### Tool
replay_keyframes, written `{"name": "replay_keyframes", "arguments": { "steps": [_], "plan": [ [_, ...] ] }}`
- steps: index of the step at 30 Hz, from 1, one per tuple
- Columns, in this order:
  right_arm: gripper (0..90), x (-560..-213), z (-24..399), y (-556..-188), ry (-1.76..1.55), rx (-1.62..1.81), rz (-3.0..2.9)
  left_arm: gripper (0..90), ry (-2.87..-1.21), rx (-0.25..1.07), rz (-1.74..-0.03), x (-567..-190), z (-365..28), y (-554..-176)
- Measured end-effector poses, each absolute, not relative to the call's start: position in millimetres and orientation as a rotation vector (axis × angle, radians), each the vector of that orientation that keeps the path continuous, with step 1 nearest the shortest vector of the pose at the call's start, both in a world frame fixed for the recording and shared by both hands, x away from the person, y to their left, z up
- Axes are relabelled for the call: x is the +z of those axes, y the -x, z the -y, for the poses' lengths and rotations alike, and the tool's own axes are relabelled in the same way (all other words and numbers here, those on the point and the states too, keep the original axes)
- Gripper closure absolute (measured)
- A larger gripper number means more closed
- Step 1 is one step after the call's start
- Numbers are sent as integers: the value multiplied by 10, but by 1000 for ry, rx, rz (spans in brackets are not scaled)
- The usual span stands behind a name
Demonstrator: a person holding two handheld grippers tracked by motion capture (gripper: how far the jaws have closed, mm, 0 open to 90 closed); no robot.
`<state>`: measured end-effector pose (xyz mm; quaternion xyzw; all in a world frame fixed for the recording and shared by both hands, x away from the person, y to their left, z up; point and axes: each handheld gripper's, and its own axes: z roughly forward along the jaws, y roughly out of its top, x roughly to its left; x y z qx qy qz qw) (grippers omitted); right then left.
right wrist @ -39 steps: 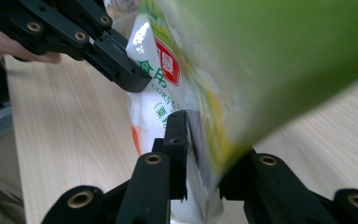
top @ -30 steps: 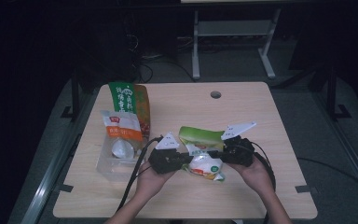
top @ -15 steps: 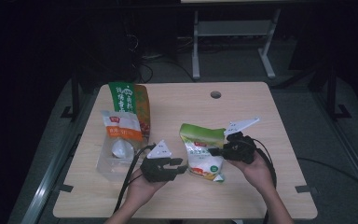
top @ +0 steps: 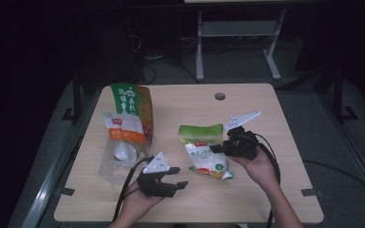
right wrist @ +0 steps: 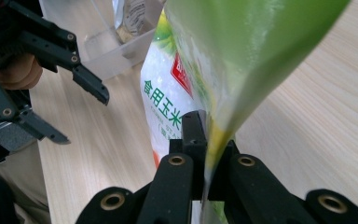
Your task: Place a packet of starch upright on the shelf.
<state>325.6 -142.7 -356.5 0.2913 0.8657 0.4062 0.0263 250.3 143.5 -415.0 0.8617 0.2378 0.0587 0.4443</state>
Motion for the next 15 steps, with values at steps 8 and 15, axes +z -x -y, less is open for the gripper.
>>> {"name": "replay_keyframes", "arguments": {
  "steps": [8,15],
  "plan": [
    [898,-3390,1272,-3303,-861,1244,-2693,424,-2139,132,-556,-4163,-1506,-2338],
    [899,-3153,1100,-3341,-802,1263,-2695,412,-2145,132,-513,-4150,-1553,-2221]
  ]
}}
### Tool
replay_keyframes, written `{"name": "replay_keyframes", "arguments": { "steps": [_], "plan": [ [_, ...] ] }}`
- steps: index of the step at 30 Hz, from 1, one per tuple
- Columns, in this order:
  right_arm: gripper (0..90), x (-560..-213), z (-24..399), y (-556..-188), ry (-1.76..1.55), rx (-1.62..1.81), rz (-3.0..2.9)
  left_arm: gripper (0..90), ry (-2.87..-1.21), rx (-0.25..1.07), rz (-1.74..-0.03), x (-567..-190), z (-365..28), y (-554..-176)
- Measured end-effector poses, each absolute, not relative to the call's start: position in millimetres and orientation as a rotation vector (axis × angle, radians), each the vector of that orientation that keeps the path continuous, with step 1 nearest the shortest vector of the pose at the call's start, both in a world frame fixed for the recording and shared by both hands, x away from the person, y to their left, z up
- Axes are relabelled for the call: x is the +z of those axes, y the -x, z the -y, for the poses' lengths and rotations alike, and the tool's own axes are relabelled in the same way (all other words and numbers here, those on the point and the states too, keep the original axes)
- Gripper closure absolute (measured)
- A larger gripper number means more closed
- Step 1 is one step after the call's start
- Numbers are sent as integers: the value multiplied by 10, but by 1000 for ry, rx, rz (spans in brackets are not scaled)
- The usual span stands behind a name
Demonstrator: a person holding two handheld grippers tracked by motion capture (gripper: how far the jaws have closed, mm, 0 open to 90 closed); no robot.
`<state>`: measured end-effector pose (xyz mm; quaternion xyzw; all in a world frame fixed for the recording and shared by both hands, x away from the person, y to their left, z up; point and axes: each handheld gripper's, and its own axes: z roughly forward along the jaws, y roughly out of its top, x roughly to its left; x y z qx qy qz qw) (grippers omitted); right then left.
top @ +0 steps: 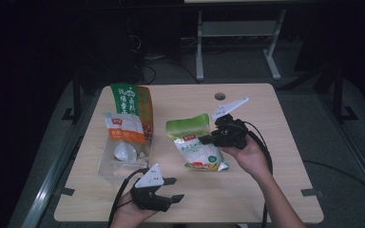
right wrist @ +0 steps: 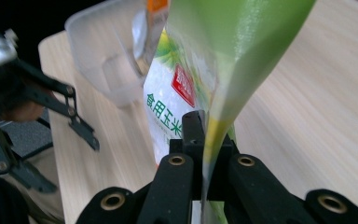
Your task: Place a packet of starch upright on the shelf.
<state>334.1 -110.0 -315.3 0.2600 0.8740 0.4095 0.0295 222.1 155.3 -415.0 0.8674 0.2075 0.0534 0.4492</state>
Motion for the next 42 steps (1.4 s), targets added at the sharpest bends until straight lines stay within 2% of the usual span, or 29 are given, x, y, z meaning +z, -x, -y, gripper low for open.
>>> {"name": "replay_keyframes", "arguments": {
  "steps": [24,34,42],
  "plan": [
    [899,-2432,203,-3452,-516,1321,-2750,353,-2165,80,-471,-4271,-1580,-2065],
    [899,-2346,-291,-3494,-463,1323,-2795,340,-2153,78,-443,-4269,-1573,-2029],
    [899,-2432,-689,-3536,-416,1338,-2839,344,-2155,81,-439,-4266,-1586,-1998]
  ]
}}
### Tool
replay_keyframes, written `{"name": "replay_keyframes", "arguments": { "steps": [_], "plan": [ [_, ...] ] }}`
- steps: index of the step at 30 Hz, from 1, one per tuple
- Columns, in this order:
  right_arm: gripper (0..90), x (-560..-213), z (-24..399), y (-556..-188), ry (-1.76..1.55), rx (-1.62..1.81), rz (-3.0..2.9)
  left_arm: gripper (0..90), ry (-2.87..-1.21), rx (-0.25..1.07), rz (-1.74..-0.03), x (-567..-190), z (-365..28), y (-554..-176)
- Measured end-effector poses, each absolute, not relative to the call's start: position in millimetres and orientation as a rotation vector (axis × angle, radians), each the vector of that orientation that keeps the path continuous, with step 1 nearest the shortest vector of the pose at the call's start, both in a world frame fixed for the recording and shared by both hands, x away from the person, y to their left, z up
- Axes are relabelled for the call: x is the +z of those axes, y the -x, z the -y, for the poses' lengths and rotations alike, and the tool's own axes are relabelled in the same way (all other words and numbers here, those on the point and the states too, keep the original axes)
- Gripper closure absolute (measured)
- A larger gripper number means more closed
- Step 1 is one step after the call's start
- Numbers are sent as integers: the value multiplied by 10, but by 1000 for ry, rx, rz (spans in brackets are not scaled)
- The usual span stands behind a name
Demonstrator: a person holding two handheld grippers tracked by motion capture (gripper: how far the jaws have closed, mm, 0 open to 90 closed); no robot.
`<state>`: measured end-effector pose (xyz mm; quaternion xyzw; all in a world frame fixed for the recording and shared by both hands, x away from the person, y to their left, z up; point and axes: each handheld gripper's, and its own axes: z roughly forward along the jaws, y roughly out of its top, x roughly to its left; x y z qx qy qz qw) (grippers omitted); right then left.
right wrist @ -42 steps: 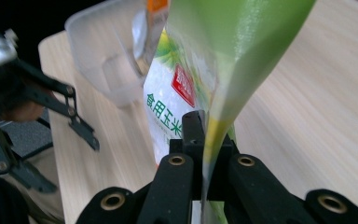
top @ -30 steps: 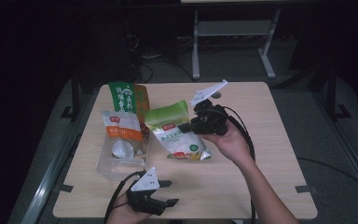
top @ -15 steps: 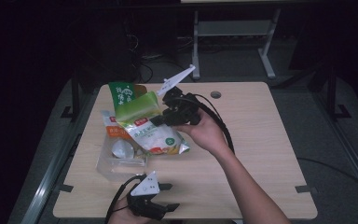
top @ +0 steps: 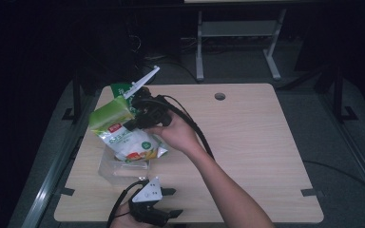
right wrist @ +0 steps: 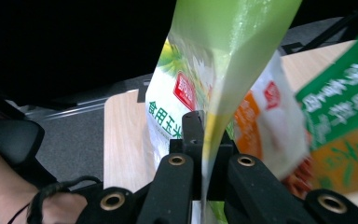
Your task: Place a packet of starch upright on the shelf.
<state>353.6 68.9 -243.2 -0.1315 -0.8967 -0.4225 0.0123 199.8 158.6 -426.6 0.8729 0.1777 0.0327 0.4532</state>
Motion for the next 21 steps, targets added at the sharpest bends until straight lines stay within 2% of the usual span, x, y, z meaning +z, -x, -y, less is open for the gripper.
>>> {"name": "replay_keyframes", "arguments": {
  "steps": [21],
  "plan": [
    [898,-2997,-1376,-3631,373,-1199,2714,343,-2173,88,-440,-4273,-1614,-2010]
  ]
}}
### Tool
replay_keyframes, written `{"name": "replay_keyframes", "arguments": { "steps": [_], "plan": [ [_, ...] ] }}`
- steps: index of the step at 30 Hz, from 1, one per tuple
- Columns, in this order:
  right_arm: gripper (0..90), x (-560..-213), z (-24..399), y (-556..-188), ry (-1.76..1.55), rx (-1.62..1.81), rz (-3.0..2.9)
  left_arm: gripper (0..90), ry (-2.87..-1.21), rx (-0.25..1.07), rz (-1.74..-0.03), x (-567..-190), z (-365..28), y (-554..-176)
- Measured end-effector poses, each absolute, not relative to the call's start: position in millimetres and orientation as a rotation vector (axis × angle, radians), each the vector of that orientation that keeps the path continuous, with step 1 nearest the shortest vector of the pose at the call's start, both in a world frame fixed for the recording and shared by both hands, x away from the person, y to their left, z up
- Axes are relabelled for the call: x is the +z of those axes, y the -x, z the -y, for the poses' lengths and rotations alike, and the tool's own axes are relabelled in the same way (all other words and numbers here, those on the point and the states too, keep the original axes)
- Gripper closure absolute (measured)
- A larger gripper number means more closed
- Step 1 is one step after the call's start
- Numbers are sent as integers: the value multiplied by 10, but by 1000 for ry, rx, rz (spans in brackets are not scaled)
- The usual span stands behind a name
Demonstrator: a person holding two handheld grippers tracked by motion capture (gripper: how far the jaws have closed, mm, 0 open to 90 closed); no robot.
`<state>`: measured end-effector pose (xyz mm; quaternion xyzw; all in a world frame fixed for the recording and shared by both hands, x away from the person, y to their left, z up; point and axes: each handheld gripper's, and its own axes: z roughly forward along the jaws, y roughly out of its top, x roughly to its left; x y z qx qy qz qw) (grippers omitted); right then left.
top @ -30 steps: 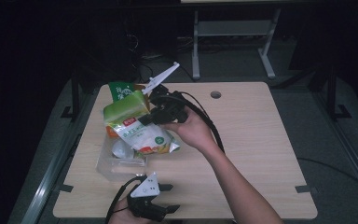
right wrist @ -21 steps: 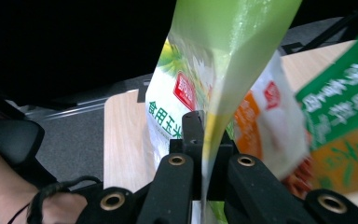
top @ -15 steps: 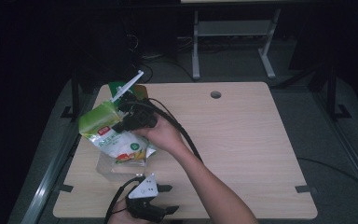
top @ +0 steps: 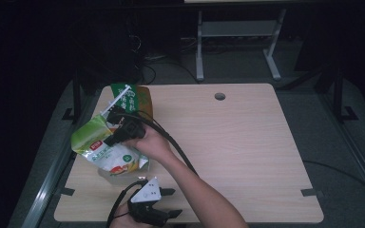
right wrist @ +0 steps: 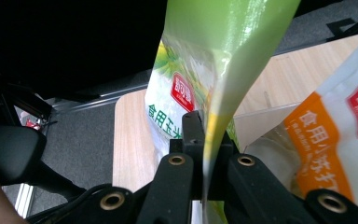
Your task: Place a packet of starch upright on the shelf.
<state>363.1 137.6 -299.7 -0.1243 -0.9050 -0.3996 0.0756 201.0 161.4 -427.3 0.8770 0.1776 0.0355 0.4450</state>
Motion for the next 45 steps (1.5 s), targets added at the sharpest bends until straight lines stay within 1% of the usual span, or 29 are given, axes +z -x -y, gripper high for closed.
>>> {"name": "replay_keyframes", "arguments": {
  "steps": [7,8,11,13,18,22,24,29,34,40,45],
  "plan": [
    [897,-3215,-1449,-3625,383,-1182,2687,343,-2161,85,-456,-4288,-1609,-2004],
    [894,-3283,-1445,-3621,383,-1166,2694,343,-2166,91,-450,-4289,-1609,-2007],
    [875,-3343,-1415,-3616,379,-1151,2704,343,-2171,84,-457,-4301,-1610,-2015],
    [835,-3364,-1371,-3614,375,-1144,2699,342,-2170,83,-467,-4308,-1616,-2023],
    [823,-3378,-1282,-3616,359,-1132,2730,342,-2176,93,-465,-4308,-1624,-2034],
    [796,-3369,-1234,-3600,348,-1127,2754,342,-2185,102,-457,-4309,-1622,-2038],
    [808,-3370,-1206,-3597,349,-1120,2758,342,-2184,107,-458,-4312,-1621,-2039],
    [879,-3452,-1146,-3596,332,-1067,2782,341,-2182,105,-473,-4317,-1624,-2043],
    [884,-3543,-1036,-3630,379,-1059,2742,339,-2191,117,-474,-4328,-1637,-2074],
    [851,-3538,-1007,-3614,368,-1072,2744,331,-2190,136,-485,-4324,-1654,-2099],
    [775,-3496,-916,-3617,383,-1126,2721,320,-2184,145,-503,-4323,-1672,-2117]
  ]
}}
